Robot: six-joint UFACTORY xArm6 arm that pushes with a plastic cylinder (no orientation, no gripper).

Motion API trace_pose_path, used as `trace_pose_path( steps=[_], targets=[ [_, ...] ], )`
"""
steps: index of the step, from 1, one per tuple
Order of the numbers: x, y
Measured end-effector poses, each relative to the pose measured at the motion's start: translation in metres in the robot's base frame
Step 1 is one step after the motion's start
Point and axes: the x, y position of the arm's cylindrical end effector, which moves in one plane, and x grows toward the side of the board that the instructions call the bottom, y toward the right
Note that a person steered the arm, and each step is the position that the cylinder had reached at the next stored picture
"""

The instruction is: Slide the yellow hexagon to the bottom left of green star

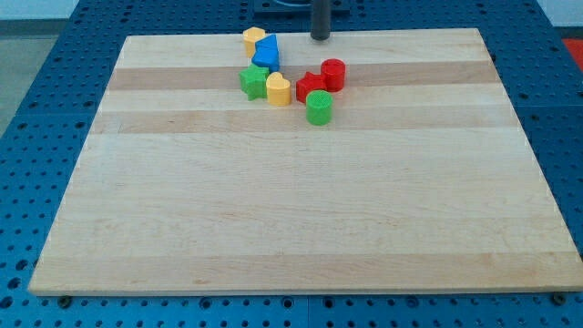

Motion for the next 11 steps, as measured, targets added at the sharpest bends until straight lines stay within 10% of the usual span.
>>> trace_pose_path(
  steps=[5,11],
  targets=[
    [-0.001,-0.122],
    [0.152,-0.124]
  ],
)
